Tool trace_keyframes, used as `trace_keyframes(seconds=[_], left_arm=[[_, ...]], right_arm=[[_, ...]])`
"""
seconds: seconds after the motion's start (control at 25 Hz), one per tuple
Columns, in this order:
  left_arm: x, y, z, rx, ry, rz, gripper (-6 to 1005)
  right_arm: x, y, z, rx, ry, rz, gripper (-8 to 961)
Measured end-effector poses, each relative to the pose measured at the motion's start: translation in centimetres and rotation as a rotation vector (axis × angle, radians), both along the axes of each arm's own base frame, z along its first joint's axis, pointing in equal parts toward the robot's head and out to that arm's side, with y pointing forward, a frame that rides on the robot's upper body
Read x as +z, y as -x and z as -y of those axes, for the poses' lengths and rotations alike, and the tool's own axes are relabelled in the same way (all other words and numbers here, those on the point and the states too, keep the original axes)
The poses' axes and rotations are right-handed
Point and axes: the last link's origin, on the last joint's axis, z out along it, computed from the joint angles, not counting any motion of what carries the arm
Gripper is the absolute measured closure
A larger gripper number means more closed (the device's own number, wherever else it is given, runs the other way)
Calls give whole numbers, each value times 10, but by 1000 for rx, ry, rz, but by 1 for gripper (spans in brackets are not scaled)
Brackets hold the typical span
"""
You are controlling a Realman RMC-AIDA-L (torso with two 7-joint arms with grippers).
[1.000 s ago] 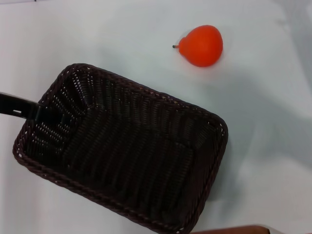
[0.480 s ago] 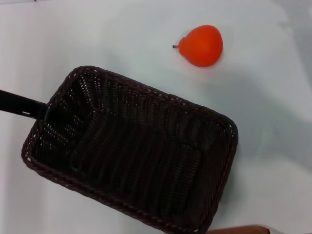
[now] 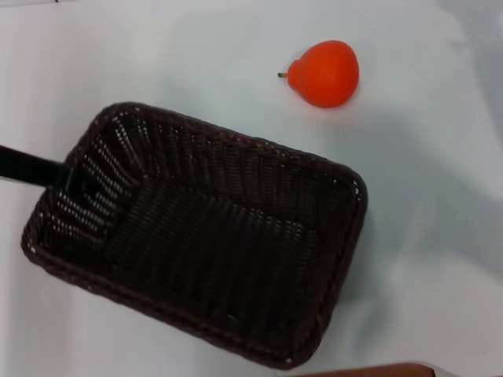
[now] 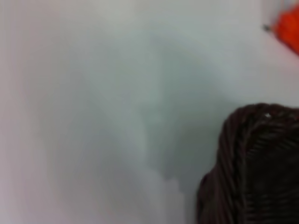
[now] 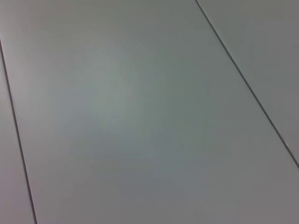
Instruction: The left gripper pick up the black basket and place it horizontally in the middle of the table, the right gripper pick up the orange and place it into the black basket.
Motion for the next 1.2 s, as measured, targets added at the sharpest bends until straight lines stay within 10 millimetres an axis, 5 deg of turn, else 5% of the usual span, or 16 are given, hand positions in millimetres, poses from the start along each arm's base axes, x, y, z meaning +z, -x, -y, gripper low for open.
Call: trace_keyframes(seconds=[0.28, 0.48, 0.88, 1.2], left_arm=[[24, -2, -10, 162, -156, 145, 828], [47, 16, -5, 350, -326, 304, 830], [49, 23, 11, 392, -343, 304, 829], [30, 18, 11, 403, -316, 331, 828]], right_arm=[[0, -2, 1, 2, 5, -17, 77], [3, -1, 0, 5, 1, -17, 79], [6, 2, -6, 9, -9, -18, 82], [7, 4, -8, 17, -10, -14, 85]])
